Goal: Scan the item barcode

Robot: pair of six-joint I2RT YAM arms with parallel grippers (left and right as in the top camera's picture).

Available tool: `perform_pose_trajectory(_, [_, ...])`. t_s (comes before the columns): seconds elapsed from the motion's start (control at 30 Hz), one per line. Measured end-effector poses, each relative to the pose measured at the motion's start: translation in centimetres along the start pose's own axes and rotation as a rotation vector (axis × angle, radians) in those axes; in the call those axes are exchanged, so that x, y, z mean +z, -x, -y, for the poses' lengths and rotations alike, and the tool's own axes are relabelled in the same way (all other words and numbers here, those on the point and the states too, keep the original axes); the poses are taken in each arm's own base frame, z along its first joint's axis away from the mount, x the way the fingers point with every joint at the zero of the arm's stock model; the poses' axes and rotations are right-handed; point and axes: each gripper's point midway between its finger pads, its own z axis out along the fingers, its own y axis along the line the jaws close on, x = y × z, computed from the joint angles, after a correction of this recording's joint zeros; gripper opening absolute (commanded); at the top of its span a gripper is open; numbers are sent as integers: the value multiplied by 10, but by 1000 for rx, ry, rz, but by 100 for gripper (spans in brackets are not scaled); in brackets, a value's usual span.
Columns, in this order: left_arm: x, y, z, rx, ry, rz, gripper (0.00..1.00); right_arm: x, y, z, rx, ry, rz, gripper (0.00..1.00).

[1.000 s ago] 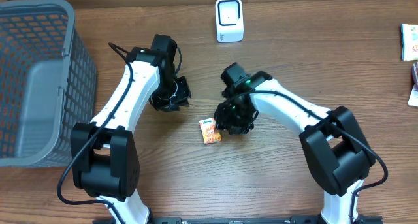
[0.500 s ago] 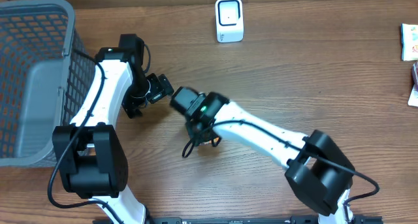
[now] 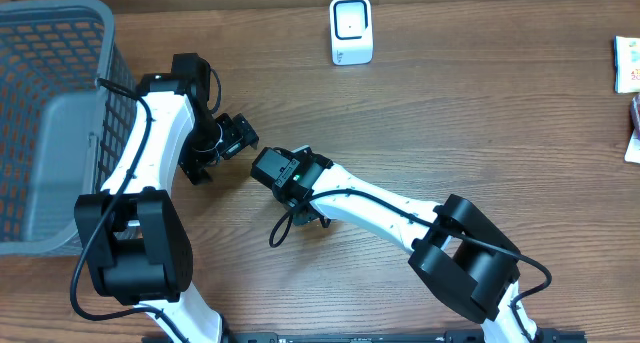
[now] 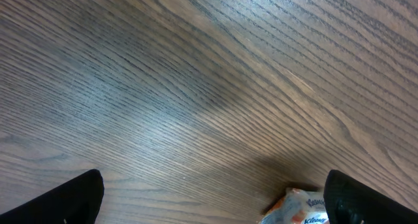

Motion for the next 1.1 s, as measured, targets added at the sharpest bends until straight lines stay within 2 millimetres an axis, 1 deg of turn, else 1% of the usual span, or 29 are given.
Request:
perform_pose_trajectory(0.1, [0,0,0,0,0,0,100,0,2,0,9,0,7,40])
perform_pose_trajectory(0.17, [0,0,0,0,0,0,100,0,2,1,8,-2,10,35])
perform_pose_trajectory(0.2, [0,0,0,0,0,0,100,1,2,1,9,-4,9,28])
perform_pose_trajectory(0.23, [0,0,0,0,0,0,100,3,-1,2,10,-8,3,25])
perform_pose_trajectory(0.33, [0,0,0,0,0,0,100,4,-1,3,16,-12,1,23])
perform_pose_trajectory(0.37, [0,0,0,0,0,-1,100,4,-2,4,22,-13,0,20])
perform_pose_trajectory(0.4, [0,0,0,0,1,-1,100,4,-3,6,37,-18,-9,6])
perform_pose_trajectory(0.43, [0,-1,0,0,2,-2,100,4,-3,8,41,-22,-12,4])
perform_pose_trajectory(0.53, [0,0,0,0,2,-2,100,7,-1,24,101,-32,-41,4])
perform_pose_trajectory(0.57, [0,0,0,0,1,-2,100,9,0,33,135,-24,-60,4])
perform_pose_trajectory(0.63, [0,0,0,0,2,-2,100,12,4,44,189,4,-88,4])
perform_pose_trajectory(0.73, [0,0,0,0,2,-2,100,13,16,61,314,135,-160,4])
perform_pose_trajectory(0.8, [0,0,0,0,2,-1,100,10,23,65,352,282,-205,4])
perform_pose_trajectory(0.87, [0,0,0,0,1,1,100,-2,35,61,369,488,-229,4])
perform_pose_trajectory(0.9, [0,1,0,1,2,3,100,-15,44,59,374,618,-231,4])
perform_pose_trajectory(0.93, [0,1,0,0,2,3,100,-25,49,59,372,709,-227,4])
perform_pose_trajectory(0.97, [0,1,0,0,2,3,100,-34,54,59,372,771,-220,4])
perform_pose_trajectory(1.0, [0,1,0,1,2,3,100,-48,59,58,362,874,-213,4])
perform_pose_trajectory(1.03, [0,1,0,0,2,3,100,-54,60,58,355,913,-210,4])
perform_pose_trajectory(1.1, [0,1,0,1,2,3,100,-72,64,55,324,1035,-200,4])
